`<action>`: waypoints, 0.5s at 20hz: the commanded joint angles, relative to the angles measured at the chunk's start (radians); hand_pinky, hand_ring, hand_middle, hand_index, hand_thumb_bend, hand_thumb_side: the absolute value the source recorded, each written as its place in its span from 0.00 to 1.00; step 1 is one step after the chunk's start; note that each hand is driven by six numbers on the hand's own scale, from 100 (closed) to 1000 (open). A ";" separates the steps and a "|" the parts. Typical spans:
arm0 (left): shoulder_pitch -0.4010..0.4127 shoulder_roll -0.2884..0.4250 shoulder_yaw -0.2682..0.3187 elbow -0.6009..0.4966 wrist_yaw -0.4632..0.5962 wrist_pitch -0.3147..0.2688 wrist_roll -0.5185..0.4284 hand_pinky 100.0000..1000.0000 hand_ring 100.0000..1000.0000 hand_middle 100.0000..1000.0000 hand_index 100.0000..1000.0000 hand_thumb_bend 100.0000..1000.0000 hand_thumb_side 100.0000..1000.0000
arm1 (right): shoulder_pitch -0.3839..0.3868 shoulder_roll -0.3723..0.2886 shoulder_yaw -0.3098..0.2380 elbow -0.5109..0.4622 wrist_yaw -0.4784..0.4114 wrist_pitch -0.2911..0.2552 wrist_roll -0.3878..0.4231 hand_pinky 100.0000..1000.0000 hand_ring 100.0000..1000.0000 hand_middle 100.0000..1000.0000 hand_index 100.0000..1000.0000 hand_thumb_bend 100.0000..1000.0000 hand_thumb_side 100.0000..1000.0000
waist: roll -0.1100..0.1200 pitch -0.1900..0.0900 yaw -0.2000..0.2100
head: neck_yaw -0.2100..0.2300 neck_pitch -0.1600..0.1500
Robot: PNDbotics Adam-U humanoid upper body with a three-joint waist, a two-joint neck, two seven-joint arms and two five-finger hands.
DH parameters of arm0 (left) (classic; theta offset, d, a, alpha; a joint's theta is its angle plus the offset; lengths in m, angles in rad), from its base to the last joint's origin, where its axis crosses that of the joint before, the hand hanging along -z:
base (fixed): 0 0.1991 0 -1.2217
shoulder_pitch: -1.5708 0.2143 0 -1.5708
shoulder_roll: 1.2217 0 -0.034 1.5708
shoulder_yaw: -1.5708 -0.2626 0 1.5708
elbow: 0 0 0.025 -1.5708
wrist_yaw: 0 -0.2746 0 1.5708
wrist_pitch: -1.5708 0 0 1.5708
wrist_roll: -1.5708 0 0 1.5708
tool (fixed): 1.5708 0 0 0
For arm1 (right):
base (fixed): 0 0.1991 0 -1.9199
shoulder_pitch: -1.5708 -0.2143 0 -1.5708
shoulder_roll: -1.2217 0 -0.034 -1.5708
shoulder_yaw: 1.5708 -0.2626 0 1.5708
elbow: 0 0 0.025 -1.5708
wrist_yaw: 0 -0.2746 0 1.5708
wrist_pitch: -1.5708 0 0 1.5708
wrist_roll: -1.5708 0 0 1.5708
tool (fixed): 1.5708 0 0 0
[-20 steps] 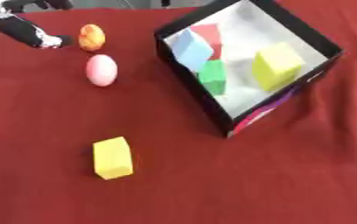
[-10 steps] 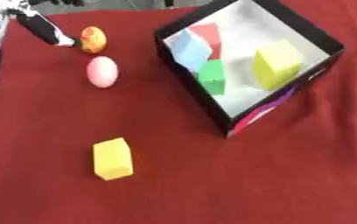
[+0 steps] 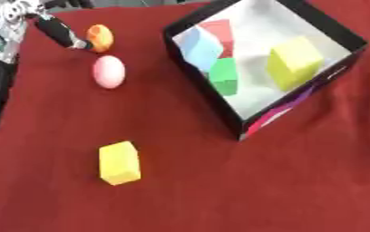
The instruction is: Pick up objects on the table and place them in the box.
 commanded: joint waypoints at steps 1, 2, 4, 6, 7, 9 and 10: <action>-0.023 0.022 0.015 -0.002 -0.016 0.011 0.011 0.84 0.82 0.72 0.78 0.45 0.00 | -0.012 -0.019 0.001 -0.023 0.012 0.000 0.009 1.00 0.67 0.60 0.70 0.00 0.46 | -0.003 -0.018 -0.005 | 0.007 -0.018; -0.022 0.022 0.017 0.001 -0.020 0.015 0.014 0.84 0.83 0.72 0.78 0.44 0.00 | -0.014 -0.018 0.003 -0.023 0.014 0.000 0.011 1.00 0.67 0.60 0.70 0.00 0.46 | -0.002 -0.016 -0.009 | 0.009 -0.020; -0.020 0.023 0.020 0.005 -0.031 0.025 0.021 0.84 0.83 0.73 0.79 0.45 0.00 | -0.018 -0.017 0.006 -0.023 0.016 -0.001 0.015 1.00 0.67 0.60 0.70 0.00 0.46 | 0.000 -0.013 -0.017 | 0.014 -0.024; -0.019 0.023 0.023 0.006 -0.044 0.038 0.034 0.84 0.82 0.73 0.79 0.45 0.00 | -0.021 -0.017 0.007 -0.023 0.018 -0.003 0.017 1.00 0.67 0.60 0.70 0.00 0.46 | 0.002 -0.009 -0.023 | 0.019 -0.027; -0.019 0.023 0.025 0.007 -0.050 0.045 0.042 0.84 0.82 0.73 0.79 0.44 0.00 | -0.022 -0.016 0.007 -0.023 0.019 -0.004 0.017 1.00 0.67 0.60 0.70 0.00 0.46 | 0.004 -0.007 -0.027 | 0.021 -0.028; -0.018 0.022 0.029 0.008 -0.054 0.056 0.059 0.84 0.82 0.73 0.79 0.44 0.00 | -0.026 -0.015 0.009 -0.023 0.023 -0.004 0.021 1.00 0.67 0.60 0.70 0.00 0.46 | 0.007 -0.002 -0.032 | 0.025 -0.030; -0.018 0.022 0.030 0.008 -0.055 0.061 0.067 0.84 0.82 0.74 0.79 0.43 0.00 | -0.028 -0.014 0.010 -0.023 0.025 -0.003 0.023 1.00 0.67 0.60 0.70 0.00 0.46 | 0.008 -0.001 -0.034 | 0.027 -0.032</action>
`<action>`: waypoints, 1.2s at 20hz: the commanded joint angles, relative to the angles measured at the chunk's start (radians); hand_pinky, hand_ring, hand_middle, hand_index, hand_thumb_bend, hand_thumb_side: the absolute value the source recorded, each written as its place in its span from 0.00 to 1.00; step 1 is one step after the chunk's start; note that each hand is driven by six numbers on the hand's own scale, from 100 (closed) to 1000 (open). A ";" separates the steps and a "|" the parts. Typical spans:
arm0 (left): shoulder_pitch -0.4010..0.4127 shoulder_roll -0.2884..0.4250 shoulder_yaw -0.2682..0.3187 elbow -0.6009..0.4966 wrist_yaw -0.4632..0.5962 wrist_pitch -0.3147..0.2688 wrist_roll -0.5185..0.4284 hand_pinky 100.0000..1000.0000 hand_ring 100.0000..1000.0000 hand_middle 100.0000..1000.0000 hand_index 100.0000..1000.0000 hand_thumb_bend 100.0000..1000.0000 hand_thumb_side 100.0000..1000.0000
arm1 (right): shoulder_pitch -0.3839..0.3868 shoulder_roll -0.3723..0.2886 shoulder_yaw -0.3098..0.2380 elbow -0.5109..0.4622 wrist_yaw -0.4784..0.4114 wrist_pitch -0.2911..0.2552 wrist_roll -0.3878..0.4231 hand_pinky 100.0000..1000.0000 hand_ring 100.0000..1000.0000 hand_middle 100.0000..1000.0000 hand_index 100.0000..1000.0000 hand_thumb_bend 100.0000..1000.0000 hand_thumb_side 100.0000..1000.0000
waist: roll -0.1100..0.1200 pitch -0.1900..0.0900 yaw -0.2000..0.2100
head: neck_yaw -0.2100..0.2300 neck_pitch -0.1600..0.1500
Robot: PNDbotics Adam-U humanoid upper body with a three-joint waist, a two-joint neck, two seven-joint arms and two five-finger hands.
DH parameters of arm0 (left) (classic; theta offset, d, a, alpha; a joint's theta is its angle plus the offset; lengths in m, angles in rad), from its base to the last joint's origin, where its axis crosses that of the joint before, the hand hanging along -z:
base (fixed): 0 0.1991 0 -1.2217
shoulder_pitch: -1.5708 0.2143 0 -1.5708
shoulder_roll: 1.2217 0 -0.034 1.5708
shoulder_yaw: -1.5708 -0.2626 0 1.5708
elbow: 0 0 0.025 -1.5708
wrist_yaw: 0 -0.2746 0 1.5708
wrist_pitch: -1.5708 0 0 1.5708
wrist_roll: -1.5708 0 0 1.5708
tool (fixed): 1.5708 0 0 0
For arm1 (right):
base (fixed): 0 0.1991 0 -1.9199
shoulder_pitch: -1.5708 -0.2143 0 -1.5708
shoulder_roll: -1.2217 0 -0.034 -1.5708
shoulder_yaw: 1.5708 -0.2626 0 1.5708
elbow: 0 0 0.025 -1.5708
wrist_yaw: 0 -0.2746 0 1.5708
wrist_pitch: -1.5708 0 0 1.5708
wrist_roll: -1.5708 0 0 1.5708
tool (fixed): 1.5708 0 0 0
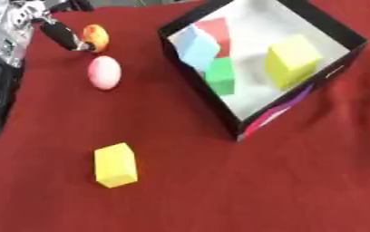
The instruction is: Pick up objects on the table and place them in the box.
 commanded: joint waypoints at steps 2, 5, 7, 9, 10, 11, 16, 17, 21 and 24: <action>-0.020 0.022 0.014 -0.008 -0.012 0.022 0.033 0.84 0.82 0.74 0.80 0.43 0.00 | -0.013 -0.012 0.001 -0.023 0.013 0.000 0.011 1.00 0.67 0.60 0.70 0.00 0.46 | -0.002 -0.017 -0.005 | 0.011 -0.018; -0.021 0.020 0.013 -0.004 -0.020 0.034 0.046 0.84 0.82 0.74 0.79 0.42 0.00 | -0.017 -0.010 0.005 -0.023 0.019 0.002 0.017 1.00 0.67 0.60 0.70 0.00 0.46 | 0.000 -0.013 -0.008 | 0.014 -0.020; -0.021 0.019 0.012 0.001 -0.027 0.039 0.042 0.84 0.83 0.74 0.77 0.43 0.02 | -0.018 -0.008 0.004 -0.023 0.022 0.003 0.019 1.00 0.67 0.60 0.70 0.00 0.46 | 0.001 -0.011 -0.009 | 0.014 -0.020; -0.022 0.018 0.008 0.008 -0.043 0.046 0.031 0.84 0.83 0.75 0.75 0.42 0.05 | -0.015 -0.006 0.004 -0.023 0.028 0.003 0.019 1.00 0.68 0.60 0.70 0.00 0.45 | 0.001 -0.010 -0.008 | 0.016 -0.018; -0.023 0.018 0.005 0.010 -0.052 0.044 0.022 0.84 0.83 0.75 0.73 0.41 0.07 | -0.014 -0.005 0.004 -0.023 0.030 0.003 0.019 1.00 0.68 0.60 0.70 0.00 0.46 | 0.001 -0.009 -0.008 | 0.016 -0.017; -0.024 0.017 0.004 0.010 -0.061 0.038 0.015 0.84 0.83 0.75 0.72 0.40 0.08 | -0.013 -0.004 0.004 -0.023 0.032 0.004 0.019 1.00 0.68 0.60 0.70 0.00 0.46 | 0.001 -0.009 -0.007 | 0.017 -0.016; -0.021 0.014 0.007 0.012 -0.100 0.021 0.002 0.83 0.83 0.74 0.62 0.30 0.13 | -0.013 -0.005 0.004 -0.023 0.029 0.004 0.019 1.00 0.68 0.60 0.70 0.00 0.46 | 0.000 -0.010 -0.008 | 0.022 -0.015; -0.021 0.013 0.008 0.013 -0.103 0.018 0.000 0.82 0.83 0.74 0.59 0.27 0.13 | -0.013 -0.006 0.004 -0.023 0.028 0.003 0.018 1.00 0.68 0.60 0.70 0.00 0.45 | -0.001 -0.010 -0.008 | 0.022 -0.014; -0.021 0.010 0.010 0.016 -0.105 0.014 -0.004 0.81 0.82 0.71 0.54 0.21 0.13 | -0.011 -0.007 0.006 -0.023 0.028 0.000 0.020 1.00 0.68 0.60 0.70 0.00 0.45 | -0.002 -0.011 -0.007 | 0.020 -0.010; -0.020 0.009 0.008 0.015 -0.107 0.015 -0.003 0.80 0.81 0.69 0.50 0.16 0.12 | -0.010 -0.009 0.006 -0.023 0.024 0.001 0.020 1.00 0.68 0.60 0.70 0.00 0.45 | -0.004 -0.013 -0.006 | 0.019 -0.008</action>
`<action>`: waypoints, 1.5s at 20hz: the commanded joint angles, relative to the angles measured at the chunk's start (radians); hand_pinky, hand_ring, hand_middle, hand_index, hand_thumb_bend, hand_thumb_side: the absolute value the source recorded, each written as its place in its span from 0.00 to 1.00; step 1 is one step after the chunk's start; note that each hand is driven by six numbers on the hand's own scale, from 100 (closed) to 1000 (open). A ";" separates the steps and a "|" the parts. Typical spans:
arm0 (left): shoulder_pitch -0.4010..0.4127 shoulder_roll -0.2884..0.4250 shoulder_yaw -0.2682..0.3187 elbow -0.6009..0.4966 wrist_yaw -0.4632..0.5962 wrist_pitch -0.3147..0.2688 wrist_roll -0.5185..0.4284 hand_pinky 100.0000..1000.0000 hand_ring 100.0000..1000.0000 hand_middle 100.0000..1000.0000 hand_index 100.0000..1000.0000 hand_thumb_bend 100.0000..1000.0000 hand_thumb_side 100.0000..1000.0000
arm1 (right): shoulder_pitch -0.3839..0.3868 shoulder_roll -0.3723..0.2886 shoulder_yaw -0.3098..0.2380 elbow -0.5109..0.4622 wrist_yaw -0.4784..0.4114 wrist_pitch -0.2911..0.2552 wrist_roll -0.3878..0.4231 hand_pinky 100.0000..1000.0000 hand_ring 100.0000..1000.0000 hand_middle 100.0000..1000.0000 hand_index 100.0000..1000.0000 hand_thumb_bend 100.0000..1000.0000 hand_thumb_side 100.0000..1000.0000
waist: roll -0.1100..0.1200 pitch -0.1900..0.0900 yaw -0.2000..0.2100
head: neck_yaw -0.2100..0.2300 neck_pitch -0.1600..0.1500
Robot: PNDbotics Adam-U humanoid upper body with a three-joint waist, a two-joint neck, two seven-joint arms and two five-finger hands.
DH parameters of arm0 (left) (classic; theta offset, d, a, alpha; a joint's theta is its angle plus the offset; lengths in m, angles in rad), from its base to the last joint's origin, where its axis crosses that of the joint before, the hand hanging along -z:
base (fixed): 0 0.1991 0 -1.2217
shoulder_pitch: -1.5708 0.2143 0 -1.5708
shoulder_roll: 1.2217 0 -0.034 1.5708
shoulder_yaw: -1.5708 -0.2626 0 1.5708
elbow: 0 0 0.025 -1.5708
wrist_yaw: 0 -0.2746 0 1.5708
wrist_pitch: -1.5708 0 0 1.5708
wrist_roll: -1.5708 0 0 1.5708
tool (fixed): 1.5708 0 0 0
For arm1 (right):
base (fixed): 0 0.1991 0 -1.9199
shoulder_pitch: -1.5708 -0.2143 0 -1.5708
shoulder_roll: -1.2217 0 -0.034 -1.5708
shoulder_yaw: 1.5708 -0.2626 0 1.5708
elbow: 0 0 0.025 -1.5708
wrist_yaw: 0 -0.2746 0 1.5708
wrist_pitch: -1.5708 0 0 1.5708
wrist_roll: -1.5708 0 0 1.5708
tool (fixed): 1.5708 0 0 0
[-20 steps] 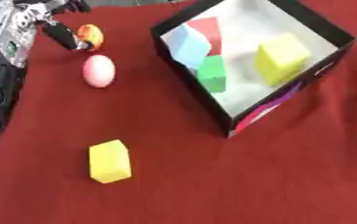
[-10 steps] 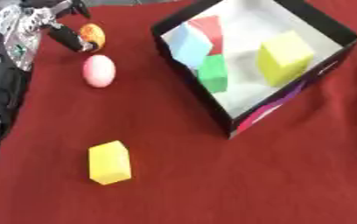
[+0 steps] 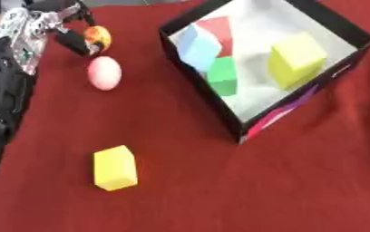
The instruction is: Pick up objects on the table and place them in the box.
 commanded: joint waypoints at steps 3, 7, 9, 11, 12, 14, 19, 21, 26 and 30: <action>-0.019 0.015 0.004 -0.017 0.004 -0.005 0.007 0.78 0.79 0.67 0.47 0.10 0.11 | 0.002 -0.018 -0.005 -0.023 -0.004 -0.006 0.003 1.00 0.68 0.60 0.70 0.00 0.45 | -0.013 -0.030 0.004 | 0.000 0.004; -0.025 0.020 -0.016 -0.068 0.041 -0.035 0.017 0.77 0.77 0.66 0.44 0.08 0.08 | 0.014 -0.025 -0.007 -0.023 -0.014 -0.011 -0.002 1.00 0.68 0.60 0.70 0.00 0.45 | -0.018 -0.045 0.014 | -0.012 0.018; -0.027 0.025 -0.036 -0.112 0.072 -0.067 0.016 0.76 0.77 0.66 0.42 0.10 0.07 | 0.023 -0.030 -0.008 -0.023 -0.022 -0.013 -0.005 1.00 0.68 0.60 0.71 0.00 0.45 | -0.021 -0.056 0.021 | -0.020 0.025; -0.028 0.030 -0.059 -0.161 0.108 -0.098 0.010 0.76 0.76 0.65 0.40 0.11 0.06 | 0.032 -0.036 -0.010 -0.023 -0.031 -0.015 -0.009 1.00 0.68 0.60 0.71 0.00 0.45 | -0.024 -0.067 0.029 | -0.027 0.032; -0.027 0.033 -0.070 -0.188 0.127 -0.111 0.006 0.76 0.76 0.65 0.40 0.11 0.06 | 0.036 -0.039 -0.010 -0.023 -0.036 -0.017 -0.011 1.00 0.68 0.60 0.71 0.00 0.45 | -0.026 -0.072 0.032 | -0.029 0.036; -0.025 0.036 -0.096 -0.246 0.165 -0.138 -0.005 0.76 0.76 0.65 0.40 0.14 0.06 | 0.044 -0.045 -0.014 -0.023 -0.048 -0.018 -0.017 1.00 0.68 0.60 0.71 0.00 0.46 | -0.028 -0.083 0.039 | -0.033 0.046; -0.020 -0.011 -0.231 -0.424 0.352 -0.272 -0.076 0.75 0.74 0.64 0.38 0.00 0.08 | 0.048 -0.069 -0.037 -0.023 -0.107 -0.014 -0.052 1.00 0.68 0.61 0.71 0.00 0.48 | -0.034 -0.103 0.050 | -0.045 0.060; -0.023 -0.043 -0.280 -0.478 0.452 -0.305 -0.136 0.74 0.74 0.63 0.38 0.00 0.08 | 0.045 -0.084 -0.053 -0.023 -0.147 -0.011 -0.075 1.00 0.68 0.61 0.71 0.00 0.48 | -0.036 -0.110 0.050 | -0.048 0.066; -0.013 -0.137 -0.357 -0.556 0.539 -0.268 -0.168 0.73 0.72 0.61 0.36 0.00 0.09 | 0.055 -0.116 -0.094 -0.023 -0.230 -0.021 -0.129 1.00 0.69 0.61 0.71 0.00 0.47 | -0.038 -0.125 0.050 | -0.050 0.080; 0.016 -0.218 -0.369 -0.535 0.506 -0.230 -0.115 0.72 0.71 0.60 0.36 0.00 0.09 | 0.076 -0.120 -0.125 -0.023 -0.262 -0.008 -0.153 1.00 0.69 0.61 0.71 0.00 0.47 | -0.041 -0.137 0.049 | -0.045 0.089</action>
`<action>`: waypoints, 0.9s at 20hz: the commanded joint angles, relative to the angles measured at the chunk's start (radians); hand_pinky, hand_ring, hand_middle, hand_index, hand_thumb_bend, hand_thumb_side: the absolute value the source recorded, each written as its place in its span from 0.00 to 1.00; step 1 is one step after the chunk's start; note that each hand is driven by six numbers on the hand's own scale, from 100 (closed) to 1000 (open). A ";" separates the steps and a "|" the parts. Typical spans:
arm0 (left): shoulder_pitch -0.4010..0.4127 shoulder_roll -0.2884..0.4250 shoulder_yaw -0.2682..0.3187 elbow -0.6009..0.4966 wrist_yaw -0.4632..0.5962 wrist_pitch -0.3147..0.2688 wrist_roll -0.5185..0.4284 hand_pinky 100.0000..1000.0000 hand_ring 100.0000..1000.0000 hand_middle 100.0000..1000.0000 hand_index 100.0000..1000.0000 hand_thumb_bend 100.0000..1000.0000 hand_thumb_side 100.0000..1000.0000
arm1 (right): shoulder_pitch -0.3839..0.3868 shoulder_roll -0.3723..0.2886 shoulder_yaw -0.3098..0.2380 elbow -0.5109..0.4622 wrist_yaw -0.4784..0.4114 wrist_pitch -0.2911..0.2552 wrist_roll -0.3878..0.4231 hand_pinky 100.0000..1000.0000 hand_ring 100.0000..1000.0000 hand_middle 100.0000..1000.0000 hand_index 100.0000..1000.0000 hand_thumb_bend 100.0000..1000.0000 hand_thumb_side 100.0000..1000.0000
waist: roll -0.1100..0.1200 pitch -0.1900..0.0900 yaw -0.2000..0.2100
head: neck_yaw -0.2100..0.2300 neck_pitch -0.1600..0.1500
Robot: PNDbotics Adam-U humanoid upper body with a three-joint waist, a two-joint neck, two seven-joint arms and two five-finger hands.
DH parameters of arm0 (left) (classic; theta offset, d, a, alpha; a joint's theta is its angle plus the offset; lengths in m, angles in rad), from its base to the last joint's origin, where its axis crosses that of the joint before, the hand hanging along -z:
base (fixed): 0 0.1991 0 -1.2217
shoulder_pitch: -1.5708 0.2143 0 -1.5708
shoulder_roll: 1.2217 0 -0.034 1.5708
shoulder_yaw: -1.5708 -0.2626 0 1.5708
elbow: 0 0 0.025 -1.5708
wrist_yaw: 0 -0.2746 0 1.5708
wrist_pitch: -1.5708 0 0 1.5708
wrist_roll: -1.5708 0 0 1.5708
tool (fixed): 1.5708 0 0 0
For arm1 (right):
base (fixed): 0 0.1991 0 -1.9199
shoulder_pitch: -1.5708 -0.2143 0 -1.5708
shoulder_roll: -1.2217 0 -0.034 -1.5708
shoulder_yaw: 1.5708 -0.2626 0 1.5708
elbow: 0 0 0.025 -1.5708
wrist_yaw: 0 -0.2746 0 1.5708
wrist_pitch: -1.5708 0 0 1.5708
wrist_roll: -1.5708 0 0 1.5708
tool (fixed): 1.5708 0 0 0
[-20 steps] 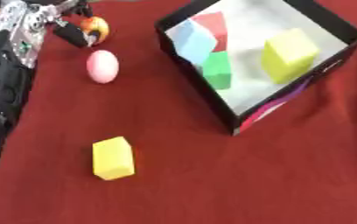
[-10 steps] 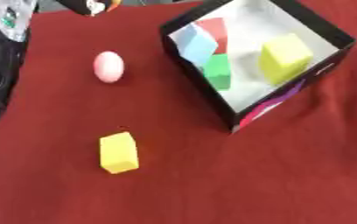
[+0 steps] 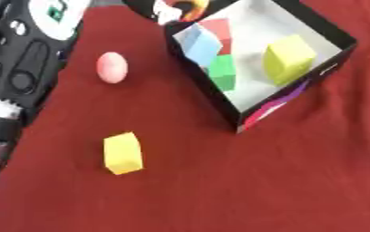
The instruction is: Pick up objects on the table and place them in the box.
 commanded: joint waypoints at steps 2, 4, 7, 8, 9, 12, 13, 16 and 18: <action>0.001 -0.066 -0.001 0.023 -0.062 0.025 0.058 0.72 0.72 0.61 0.36 0.00 0.08 | 0.011 -0.039 -0.033 -0.023 -0.025 0.004 -0.020 1.00 0.69 0.61 0.71 0.00 0.47 | -0.013 -0.038 -0.001 | 0.002 0.012; 0.007 -0.096 -0.001 0.048 -0.123 0.024 0.093 0.73 0.72 0.61 0.37 0.00 0.07 | 0.017 -0.040 -0.035 -0.023 -0.025 0.004 -0.021 1.00 0.69 0.61 0.71 0.00 0.47 | -0.014 -0.041 0.001 | -0.007 0.016; 0.022 -0.134 0.004 0.078 -0.196 0.023 0.137 0.72 0.72 0.61 0.37 0.00 0.08 | 0.021 -0.038 -0.036 -0.023 -0.024 0.004 -0.021 1.00 0.69 0.61 0.71 0.00 0.47 | -0.016 -0.044 0.003 | -0.019 0.018; 0.026 -0.142 0.007 0.087 -0.214 0.023 0.147 0.72 0.72 0.61 0.37 0.00 0.08 | 0.022 -0.036 -0.035 -0.023 -0.022 0.004 -0.020 1.00 0.69 0.61 0.71 0.00 0.47 | -0.017 -0.044 0.003 | -0.022 0.019; 0.030 -0.149 0.009 0.095 -0.230 0.023 0.155 0.72 0.72 0.61 0.37 0.00 0.08 | 0.023 -0.035 -0.034 -0.023 -0.020 0.003 -0.019 1.00 0.69 0.61 0.71 0.00 0.47 | -0.017 -0.044 0.003 | -0.024 0.018; 0.041 -0.165 0.016 0.118 -0.260 0.024 0.176 0.74 0.73 0.63 0.43 0.00 0.08 | 0.026 -0.029 -0.031 -0.023 -0.011 -0.001 -0.014 1.00 0.69 0.61 0.71 0.00 0.47 | -0.021 -0.043 0.003 | -0.029 0.013; 0.045 -0.169 0.017 0.123 -0.267 0.023 0.178 0.76 0.74 0.65 0.55 0.00 0.08 | 0.026 -0.027 -0.029 -0.023 -0.008 -0.002 -0.012 1.00 0.69 0.61 0.71 0.00 0.47 | -0.022 -0.042 0.003 | -0.029 0.012; 0.051 -0.174 0.019 0.128 -0.281 0.017 0.176 0.82 0.80 0.73 0.85 0.06 0.07 | 0.027 -0.022 -0.026 -0.023 0.002 -0.004 -0.007 1.00 0.69 0.61 0.71 0.00 0.47 | -0.024 -0.041 0.006 | -0.031 0.014; 0.054 -0.173 0.022 0.126 -0.291 0.017 0.174 0.84 0.81 0.74 0.88 0.06 0.12 | 0.029 -0.021 -0.023 -0.023 0.005 -0.006 -0.005 1.00 0.69 0.61 0.71 0.00 0.47 | -0.026 -0.042 0.008 | -0.031 0.012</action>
